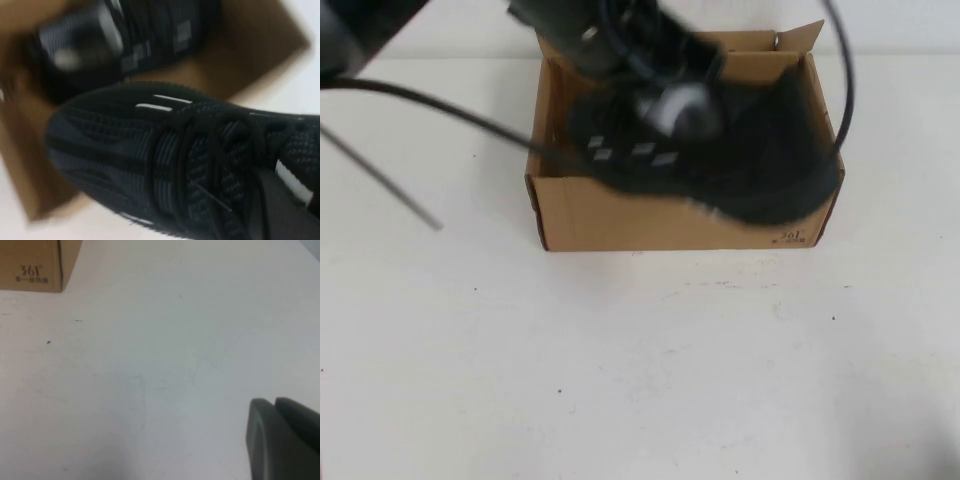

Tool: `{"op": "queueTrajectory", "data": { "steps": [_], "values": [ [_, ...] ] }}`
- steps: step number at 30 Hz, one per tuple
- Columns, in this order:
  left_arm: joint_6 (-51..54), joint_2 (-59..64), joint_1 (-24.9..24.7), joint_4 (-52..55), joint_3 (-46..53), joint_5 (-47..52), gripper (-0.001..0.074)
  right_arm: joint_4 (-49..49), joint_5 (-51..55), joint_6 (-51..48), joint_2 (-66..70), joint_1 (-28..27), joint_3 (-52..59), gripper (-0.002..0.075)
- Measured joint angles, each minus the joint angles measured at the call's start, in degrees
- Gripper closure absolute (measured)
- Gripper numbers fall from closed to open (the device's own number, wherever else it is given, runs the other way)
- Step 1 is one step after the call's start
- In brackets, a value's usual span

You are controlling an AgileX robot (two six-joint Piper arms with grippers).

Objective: Put shoes into padded shoe box
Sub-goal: Place the shoe in the shoe box

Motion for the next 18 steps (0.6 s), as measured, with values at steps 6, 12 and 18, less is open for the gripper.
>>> {"op": "queueTrajectory", "data": {
  "steps": [6,12,18],
  "values": [
    [-9.8,5.4,2.0,0.2,-3.3,-11.7,0.0729,0.0,0.0,0.0,0.0,0.0,0.0,0.0734],
    [-17.3,9.0,3.3,0.2,-3.5,-18.9,0.0729,0.0,0.0,0.0,0.0,0.0,0.0,0.0734],
    [-21.3,11.0,3.3,0.0,-3.6,-20.3,0.0729,0.0,0.0,0.0,0.0,0.0,0.0,0.0734]
  ]
}}
